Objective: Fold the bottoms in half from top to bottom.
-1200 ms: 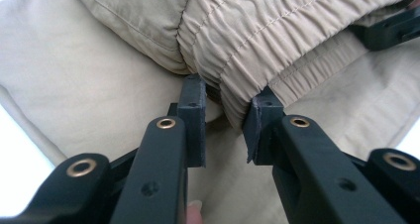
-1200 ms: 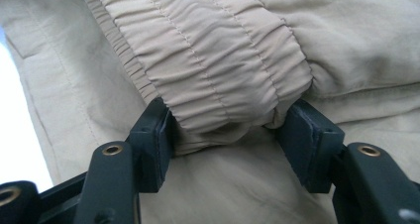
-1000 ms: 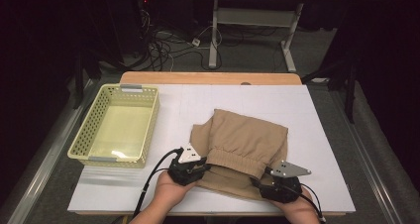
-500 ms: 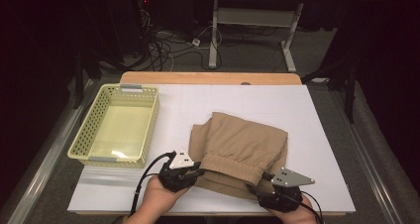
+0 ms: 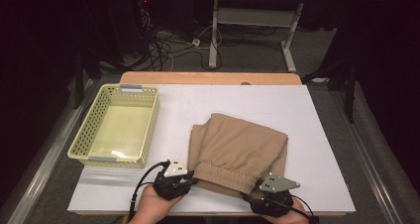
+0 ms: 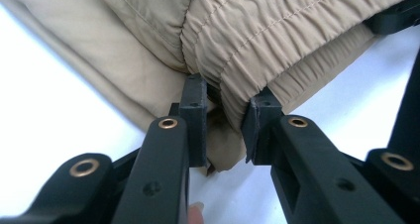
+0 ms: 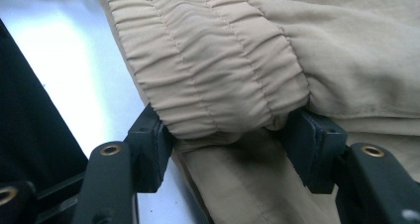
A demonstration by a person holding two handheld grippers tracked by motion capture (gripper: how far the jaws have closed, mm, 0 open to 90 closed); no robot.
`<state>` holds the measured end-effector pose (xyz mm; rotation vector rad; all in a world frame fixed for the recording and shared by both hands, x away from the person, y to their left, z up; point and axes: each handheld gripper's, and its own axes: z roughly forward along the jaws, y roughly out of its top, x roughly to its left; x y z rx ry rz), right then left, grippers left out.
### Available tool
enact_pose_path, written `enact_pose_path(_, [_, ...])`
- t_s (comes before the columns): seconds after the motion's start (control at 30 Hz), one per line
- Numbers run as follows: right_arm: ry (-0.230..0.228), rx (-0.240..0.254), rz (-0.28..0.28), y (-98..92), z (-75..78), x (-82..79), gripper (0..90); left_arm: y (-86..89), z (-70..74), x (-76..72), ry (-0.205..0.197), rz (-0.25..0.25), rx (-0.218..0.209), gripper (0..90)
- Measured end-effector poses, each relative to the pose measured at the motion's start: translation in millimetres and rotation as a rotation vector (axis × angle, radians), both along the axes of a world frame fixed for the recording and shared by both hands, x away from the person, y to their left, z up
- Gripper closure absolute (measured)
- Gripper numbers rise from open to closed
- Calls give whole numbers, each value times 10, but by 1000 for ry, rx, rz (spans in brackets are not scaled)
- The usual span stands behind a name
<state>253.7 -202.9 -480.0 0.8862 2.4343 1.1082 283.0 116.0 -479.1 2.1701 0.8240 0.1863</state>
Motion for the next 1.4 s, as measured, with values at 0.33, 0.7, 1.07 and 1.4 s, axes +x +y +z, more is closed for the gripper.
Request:
enact_pose_path(0.33, [14,73,-20,-202,200,-72,288,4,-49,-11,-18,4,21,712])
enact_pose_path(0.7, [-71,160,-197,-676,230,99,279,88,-13,-84,-14,35,8,546])
enact_pose_path(1.07, [-113,110,-139,-706,164,185,286,169,-74,-207,-11,92,73,498])
enact_pose_path(1.4, [-119,151,-145,-756,185,204,278,113,-88,-175,-6,52,50,722])
